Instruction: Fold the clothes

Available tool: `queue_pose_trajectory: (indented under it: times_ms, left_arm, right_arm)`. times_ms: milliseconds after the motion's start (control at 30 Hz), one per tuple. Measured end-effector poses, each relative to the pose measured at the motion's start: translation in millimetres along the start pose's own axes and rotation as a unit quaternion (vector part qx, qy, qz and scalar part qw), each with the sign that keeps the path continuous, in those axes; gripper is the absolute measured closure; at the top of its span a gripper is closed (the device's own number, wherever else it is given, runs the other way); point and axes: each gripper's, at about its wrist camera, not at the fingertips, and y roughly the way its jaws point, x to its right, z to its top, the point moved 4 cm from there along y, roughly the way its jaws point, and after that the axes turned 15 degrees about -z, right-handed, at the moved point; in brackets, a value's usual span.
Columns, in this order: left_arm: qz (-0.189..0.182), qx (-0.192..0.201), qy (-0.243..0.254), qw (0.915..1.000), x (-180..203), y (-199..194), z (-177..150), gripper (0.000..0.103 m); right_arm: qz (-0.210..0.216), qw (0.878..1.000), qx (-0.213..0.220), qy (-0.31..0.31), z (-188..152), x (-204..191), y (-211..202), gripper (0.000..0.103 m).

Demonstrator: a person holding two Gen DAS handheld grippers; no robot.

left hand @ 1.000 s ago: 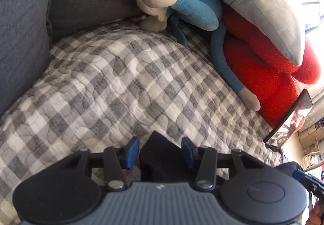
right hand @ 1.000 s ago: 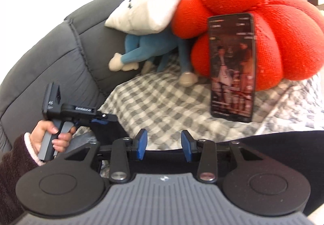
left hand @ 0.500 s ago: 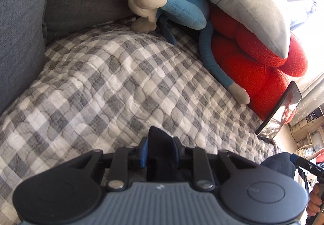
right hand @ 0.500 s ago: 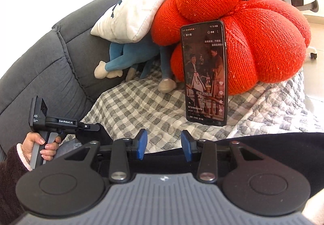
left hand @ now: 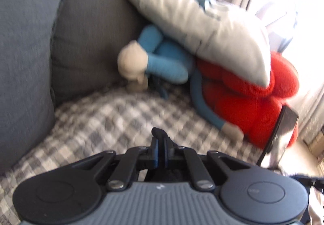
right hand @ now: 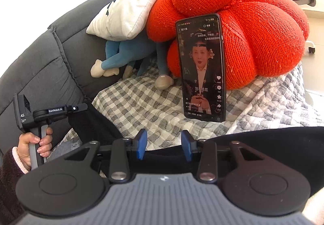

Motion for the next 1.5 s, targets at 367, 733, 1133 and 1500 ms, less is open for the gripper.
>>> queue_pose_trajectory:
  times_ms: [367,733,1133,1500]
  left_arm:
    - [0.063,-0.06,-0.029,0.9958,-32,36,-11,0.094]
    - [0.091,-0.116,-0.021,0.9888,-33,22,-11,0.066]
    - [0.177,-0.119,0.102,0.9716,13,20,-11,0.06]
    - [0.024,-0.15,0.156,0.976,139,30,-39,0.05]
  right_arm:
    - [-0.013,1.0,-0.006,-0.008,-6,-5,15,0.062]
    - [-0.019,0.998,-0.022,-0.05,-15,-22,25,0.062]
    - [-0.049,0.997,-0.01,-0.055,-7,-24,16,0.061]
    - [-0.119,0.99,0.002,-0.073,12,-11,-44,0.054]
